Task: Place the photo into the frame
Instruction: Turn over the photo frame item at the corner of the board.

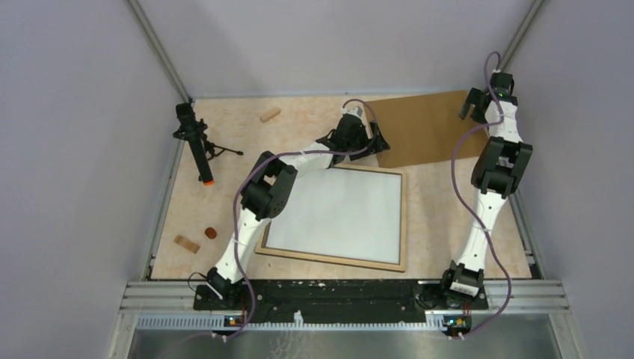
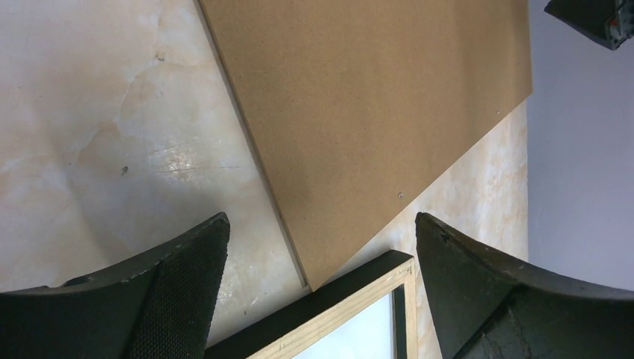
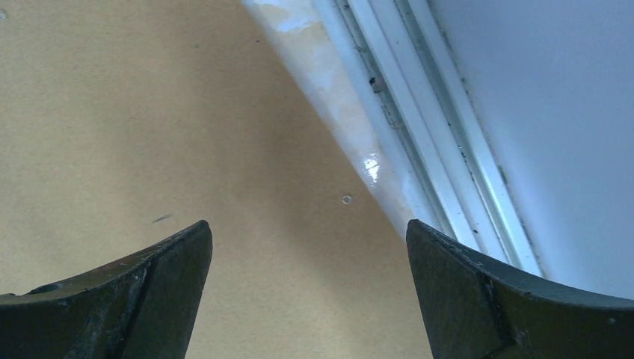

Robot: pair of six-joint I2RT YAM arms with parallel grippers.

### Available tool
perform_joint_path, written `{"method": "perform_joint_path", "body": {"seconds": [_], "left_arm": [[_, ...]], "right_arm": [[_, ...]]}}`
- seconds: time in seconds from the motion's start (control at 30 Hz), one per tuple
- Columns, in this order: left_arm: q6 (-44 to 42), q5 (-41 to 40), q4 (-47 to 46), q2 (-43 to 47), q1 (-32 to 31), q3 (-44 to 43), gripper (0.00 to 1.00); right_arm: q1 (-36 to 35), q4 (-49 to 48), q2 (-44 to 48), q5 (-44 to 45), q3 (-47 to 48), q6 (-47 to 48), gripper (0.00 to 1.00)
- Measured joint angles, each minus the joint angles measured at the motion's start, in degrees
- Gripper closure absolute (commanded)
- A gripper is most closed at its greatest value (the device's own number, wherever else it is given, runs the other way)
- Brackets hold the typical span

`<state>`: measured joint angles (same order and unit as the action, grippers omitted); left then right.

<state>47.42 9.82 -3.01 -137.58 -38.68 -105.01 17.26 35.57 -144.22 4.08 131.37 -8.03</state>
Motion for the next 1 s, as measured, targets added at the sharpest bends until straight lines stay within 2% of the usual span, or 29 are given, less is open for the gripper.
{"method": "perform_joint_path", "body": {"seconds": [0.3, 0.53, 1.0], "left_arm": [[3.37, -0.15, -1.18, -1.73, 0.00, -1.79, 0.02], [7.78, 2.27, -2.95, -3.63, 0.07, -3.63, 0.03], [17.55, 12.28, -8.22, -7.08, 2.23, -5.77, 0.06]], "right_arm": [[0.94, 0.24, -1.38, 0.83, -0.09, 2.14, 0.01], [1.44, -1.29, -1.33, -2.14, -1.77, 1.81, 0.01], [3.52, -10.64, 5.16, -9.75, -15.17, 1.64, 0.01]]}}
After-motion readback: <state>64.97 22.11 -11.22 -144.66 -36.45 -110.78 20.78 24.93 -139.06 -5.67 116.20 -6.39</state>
